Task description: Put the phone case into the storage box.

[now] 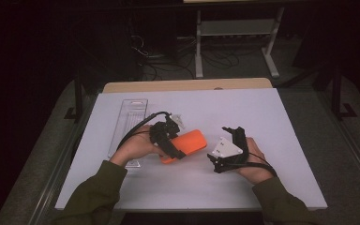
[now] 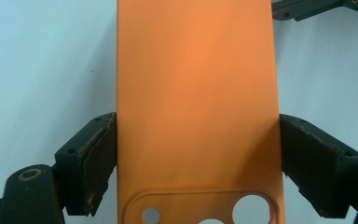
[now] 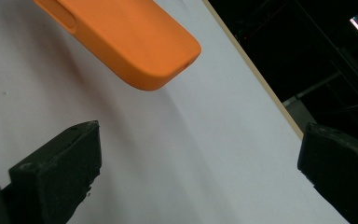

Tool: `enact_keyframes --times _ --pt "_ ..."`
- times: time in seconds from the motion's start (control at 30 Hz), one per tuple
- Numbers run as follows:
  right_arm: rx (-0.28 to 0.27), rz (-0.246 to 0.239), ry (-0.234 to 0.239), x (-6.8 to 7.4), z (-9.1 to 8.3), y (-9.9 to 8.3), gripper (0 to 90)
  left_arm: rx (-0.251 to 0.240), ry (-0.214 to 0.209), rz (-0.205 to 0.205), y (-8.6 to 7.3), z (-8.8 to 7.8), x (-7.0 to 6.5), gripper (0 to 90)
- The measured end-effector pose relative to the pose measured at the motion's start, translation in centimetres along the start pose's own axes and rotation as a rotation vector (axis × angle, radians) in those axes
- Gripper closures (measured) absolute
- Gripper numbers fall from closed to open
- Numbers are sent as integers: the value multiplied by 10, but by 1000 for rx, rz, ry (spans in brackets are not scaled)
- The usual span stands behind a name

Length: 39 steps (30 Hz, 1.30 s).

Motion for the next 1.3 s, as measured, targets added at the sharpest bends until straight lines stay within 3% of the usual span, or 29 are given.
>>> enact_keyframes --times 0.47,0.7,1.03,1.3 --pt "10 -131 -81 4 -2 6 0 1 -3 -7 0 0 -1 156" --pt "24 -237 -128 5 -2 9 0 9 -1 1 -1 -1 0 156" --pt "30 -337 -176 4 -3 12 0 6 -1 -2 -1 0 0 156" --pt "36 -387 -209 8 -2 13 0 9 -1 -5 -1 0 -1 156"
Point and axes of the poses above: each handheld gripper's, and its own axes: z roughly forward along the jaws, y roughly out of its top, x roughly to its left, the point moved 10 cm from there along z, roughly forward along the jaws, and after that the axes turned 4 degrees about y, right-handed, at the moved point
